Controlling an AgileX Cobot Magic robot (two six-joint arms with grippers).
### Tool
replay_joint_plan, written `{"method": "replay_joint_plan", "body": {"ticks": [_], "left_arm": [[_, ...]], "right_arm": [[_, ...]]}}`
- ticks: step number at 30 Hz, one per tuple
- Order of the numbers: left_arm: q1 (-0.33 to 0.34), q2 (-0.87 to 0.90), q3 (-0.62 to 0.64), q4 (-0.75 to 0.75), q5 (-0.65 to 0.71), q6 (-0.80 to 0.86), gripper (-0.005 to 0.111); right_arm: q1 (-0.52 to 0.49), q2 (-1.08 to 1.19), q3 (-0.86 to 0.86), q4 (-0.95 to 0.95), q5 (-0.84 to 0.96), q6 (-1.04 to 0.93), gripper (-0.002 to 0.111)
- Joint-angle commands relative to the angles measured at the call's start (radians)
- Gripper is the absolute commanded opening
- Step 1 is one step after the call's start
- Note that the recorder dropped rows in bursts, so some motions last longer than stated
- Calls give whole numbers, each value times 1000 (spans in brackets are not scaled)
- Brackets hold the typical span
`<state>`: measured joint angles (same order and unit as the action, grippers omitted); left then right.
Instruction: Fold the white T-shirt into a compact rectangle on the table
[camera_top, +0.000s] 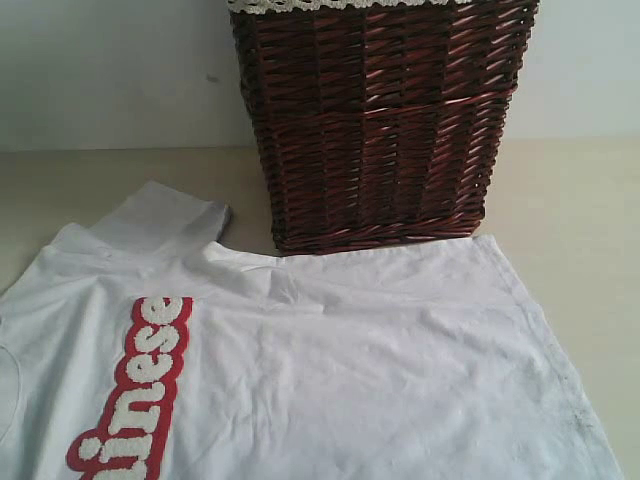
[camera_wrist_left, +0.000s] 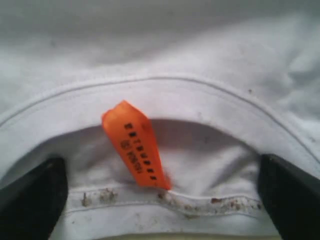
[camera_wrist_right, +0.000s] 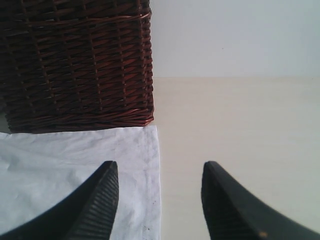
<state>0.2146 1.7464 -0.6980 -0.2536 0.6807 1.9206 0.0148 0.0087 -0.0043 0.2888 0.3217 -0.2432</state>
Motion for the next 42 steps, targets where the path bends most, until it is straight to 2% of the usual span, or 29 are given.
{"method": "replay_joint_plan", "body": {"ticks": [1, 9, 14, 18, 21, 29, 36, 40, 42], "left_arm": [[2, 33, 11, 8, -7, -7, 105], [2, 33, 11, 8, -7, -7, 105], [2, 33, 11, 6, -7, -7, 105], [2, 33, 11, 6, -7, -7, 105], [2, 33, 11, 6, -7, -7, 105], [2, 33, 11, 6, -7, -7, 105], [2, 33, 11, 6, -7, -7, 105], [2, 33, 11, 4, -7, -7, 105], [2, 33, 11, 4, -7, -7, 105]], "right_arm": [[-3, 2, 4, 6, -9, -9, 51], [-3, 2, 4, 46, -16, 3, 51], [-3, 5, 4, 146, -61, 1, 51], [-3, 90, -27, 54, -89, -1, 51], [-3, 242, -95, 39, -89, -1, 51], [-3, 825, -357, 51, -51, 8, 51], [-3, 1170, -571, 255, -88, 8, 51], [-3, 1246, -660, 253, 40, -46, 51], [-3, 1269, -717, 250, 229, -217, 51]]}}
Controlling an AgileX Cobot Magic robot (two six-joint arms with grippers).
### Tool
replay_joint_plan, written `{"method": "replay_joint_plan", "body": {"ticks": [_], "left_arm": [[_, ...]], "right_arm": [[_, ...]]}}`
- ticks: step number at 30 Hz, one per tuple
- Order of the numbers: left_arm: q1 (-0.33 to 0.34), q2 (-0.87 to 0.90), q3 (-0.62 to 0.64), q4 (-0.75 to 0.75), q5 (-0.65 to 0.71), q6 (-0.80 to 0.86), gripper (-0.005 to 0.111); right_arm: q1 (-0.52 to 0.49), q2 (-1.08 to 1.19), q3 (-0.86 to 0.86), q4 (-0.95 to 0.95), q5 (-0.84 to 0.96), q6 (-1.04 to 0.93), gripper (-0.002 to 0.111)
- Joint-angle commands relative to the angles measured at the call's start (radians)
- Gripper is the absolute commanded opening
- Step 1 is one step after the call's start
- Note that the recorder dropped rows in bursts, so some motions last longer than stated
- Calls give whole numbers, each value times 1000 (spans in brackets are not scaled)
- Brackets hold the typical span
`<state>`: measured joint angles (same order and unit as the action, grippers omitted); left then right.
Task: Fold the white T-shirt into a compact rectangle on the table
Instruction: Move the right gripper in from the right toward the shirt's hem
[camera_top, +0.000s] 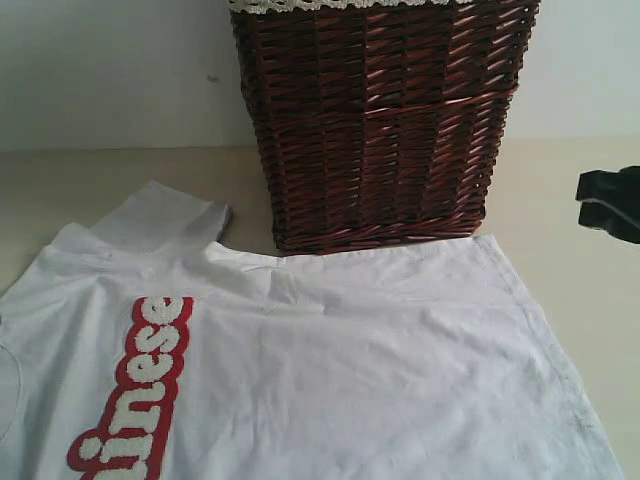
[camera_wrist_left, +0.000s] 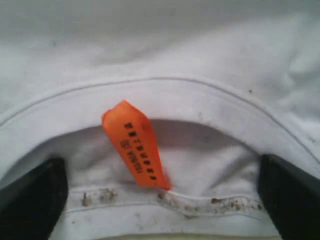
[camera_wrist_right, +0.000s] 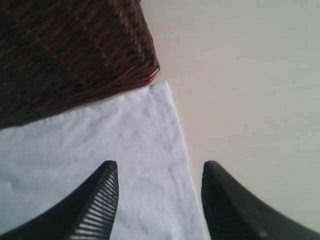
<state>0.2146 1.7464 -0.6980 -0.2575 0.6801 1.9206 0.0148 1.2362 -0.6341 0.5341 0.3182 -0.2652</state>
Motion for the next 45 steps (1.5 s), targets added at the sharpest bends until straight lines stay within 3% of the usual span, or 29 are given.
{"method": "replay_joint_plan", "body": {"ticks": [1, 6, 11, 17, 33, 35, 38, 40, 43, 45], "left_arm": [[2, 33, 11, 8, -6, -7, 105], [2, 33, 11, 8, -6, -7, 105], [2, 33, 11, 8, -6, -7, 105], [2, 33, 11, 8, -6, -7, 105], [2, 33, 11, 8, -4, -7, 105], [2, 33, 11, 8, -4, -7, 105], [2, 33, 11, 8, -4, -7, 105], [2, 33, 11, 8, -4, -7, 105], [2, 33, 11, 8, -4, -7, 105], [2, 33, 11, 8, -4, -7, 105]], "right_arm": [[-3, 57, -105, 19, 315, -344, 51], [-3, 124, -182, 15, 751, -985, 51], [-90, 186, -213, 4, 900, -1416, 51], [-205, 244, -211, 172, 883, -1426, 51], [-209, 244, -211, 226, 897, -1380, 50], [-209, 244, -211, 218, 881, -1368, 43], [-209, 244, -211, 214, 876, -1377, 17], [-209, 244, -211, 214, 876, -1417, 8], [-209, 244, -211, 208, 876, -1541, 8], [-209, 245, -211, 178, 864, -1660, 16]]}}
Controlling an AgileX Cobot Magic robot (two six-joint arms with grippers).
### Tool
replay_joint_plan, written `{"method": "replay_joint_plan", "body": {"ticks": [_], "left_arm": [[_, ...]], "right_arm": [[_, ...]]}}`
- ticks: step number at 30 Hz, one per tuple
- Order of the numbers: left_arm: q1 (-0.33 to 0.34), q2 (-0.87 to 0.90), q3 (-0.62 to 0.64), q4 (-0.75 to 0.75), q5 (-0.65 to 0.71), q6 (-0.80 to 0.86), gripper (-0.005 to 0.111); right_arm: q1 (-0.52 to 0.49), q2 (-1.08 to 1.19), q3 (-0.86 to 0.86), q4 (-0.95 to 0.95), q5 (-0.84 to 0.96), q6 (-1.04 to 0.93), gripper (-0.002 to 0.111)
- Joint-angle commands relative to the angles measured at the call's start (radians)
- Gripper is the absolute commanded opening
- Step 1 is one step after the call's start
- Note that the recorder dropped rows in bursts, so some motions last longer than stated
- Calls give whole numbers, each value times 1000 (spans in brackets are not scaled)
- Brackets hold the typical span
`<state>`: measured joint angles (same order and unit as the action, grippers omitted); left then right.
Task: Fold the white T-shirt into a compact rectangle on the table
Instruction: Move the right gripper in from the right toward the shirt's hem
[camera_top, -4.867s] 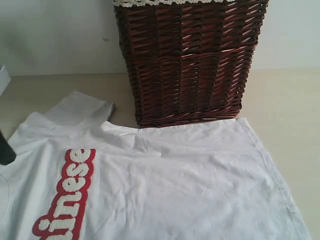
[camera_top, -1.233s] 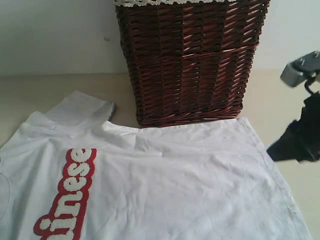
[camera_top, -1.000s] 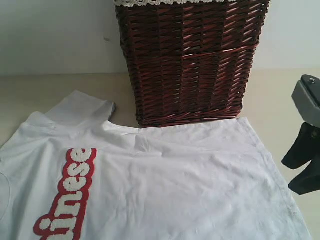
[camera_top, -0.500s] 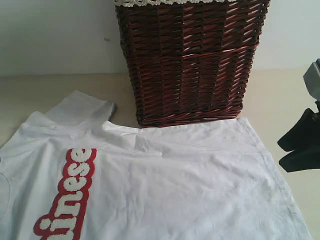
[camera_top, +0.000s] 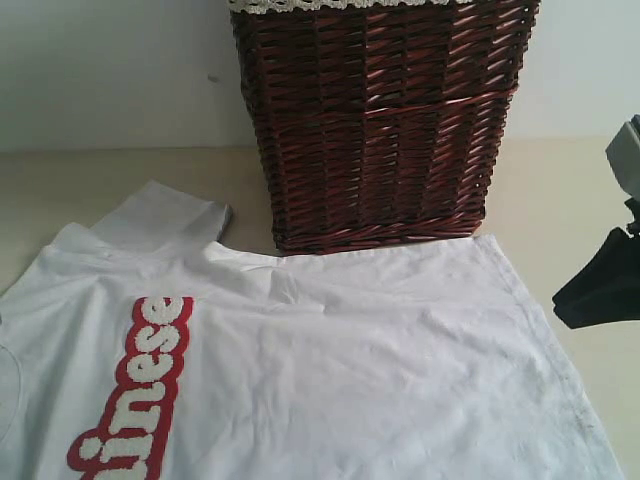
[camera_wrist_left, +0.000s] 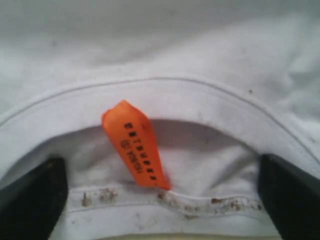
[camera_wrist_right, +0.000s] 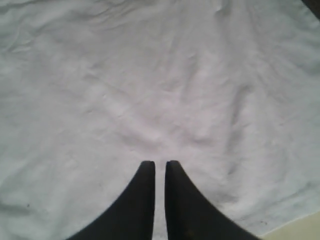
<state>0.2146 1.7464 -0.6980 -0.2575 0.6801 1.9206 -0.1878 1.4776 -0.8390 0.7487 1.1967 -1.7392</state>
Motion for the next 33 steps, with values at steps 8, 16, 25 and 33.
{"method": "replay_joint_plan", "body": {"ticks": [8, 16, 25, 33], "left_arm": [[2, 33, 11, 8, -4, -7, 105], [2, 33, 11, 8, -5, -5, 105], [2, 33, 11, 8, -5, -5, 105], [2, 33, 11, 8, -2, -5, 105]], "right_arm": [[-6, 144, -6, 77, -126, -374, 105], [-6, 243, -6, 384, -121, -244, 104], [1, 275, -139, -232, 24, -248, 104], [1, 324, -158, -268, 24, -226, 104]]}}
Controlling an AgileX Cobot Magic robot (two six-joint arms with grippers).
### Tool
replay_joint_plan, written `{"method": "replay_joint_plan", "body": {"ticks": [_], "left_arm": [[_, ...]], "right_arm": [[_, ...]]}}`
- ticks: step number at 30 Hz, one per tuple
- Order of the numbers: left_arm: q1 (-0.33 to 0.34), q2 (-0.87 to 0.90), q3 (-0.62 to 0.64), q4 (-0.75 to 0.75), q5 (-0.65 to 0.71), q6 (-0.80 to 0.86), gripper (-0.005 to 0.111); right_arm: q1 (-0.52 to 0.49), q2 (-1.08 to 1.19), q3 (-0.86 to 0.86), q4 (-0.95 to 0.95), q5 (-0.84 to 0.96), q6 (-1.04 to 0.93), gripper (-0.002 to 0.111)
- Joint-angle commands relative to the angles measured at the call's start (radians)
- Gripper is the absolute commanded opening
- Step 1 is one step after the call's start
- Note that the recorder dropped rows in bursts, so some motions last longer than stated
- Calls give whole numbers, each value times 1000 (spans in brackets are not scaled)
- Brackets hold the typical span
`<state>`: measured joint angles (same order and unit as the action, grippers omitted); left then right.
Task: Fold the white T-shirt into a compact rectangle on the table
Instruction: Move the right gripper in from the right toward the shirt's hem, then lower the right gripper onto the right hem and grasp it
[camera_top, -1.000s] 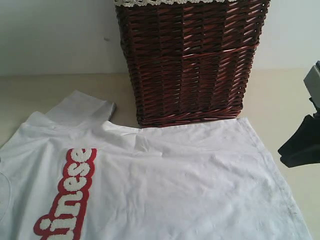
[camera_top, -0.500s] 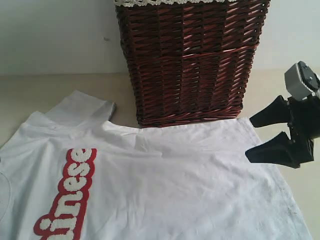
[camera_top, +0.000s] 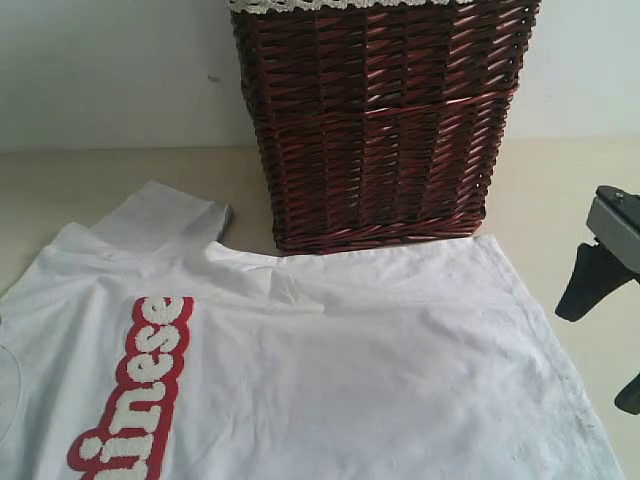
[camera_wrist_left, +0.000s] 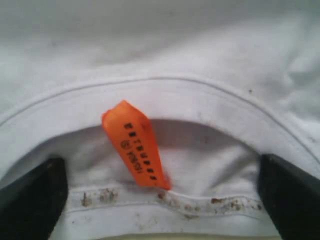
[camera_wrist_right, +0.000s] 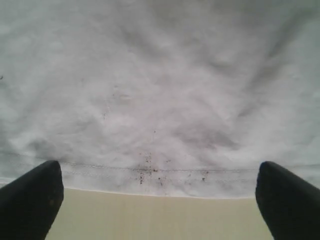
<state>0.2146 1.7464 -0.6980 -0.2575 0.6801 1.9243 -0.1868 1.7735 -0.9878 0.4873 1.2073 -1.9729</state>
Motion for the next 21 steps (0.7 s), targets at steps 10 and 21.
{"method": "replay_joint_plan", "body": {"ticks": [10, 21], "left_arm": [[2, 33, 11, 8, -2, -9, 105], [2, 33, 11, 8, -2, -9, 105]], "right_arm": [[0, 63, -9, -42, -36, -91, 104], [187, 171, -7, -105, -374, 155, 104]]}}
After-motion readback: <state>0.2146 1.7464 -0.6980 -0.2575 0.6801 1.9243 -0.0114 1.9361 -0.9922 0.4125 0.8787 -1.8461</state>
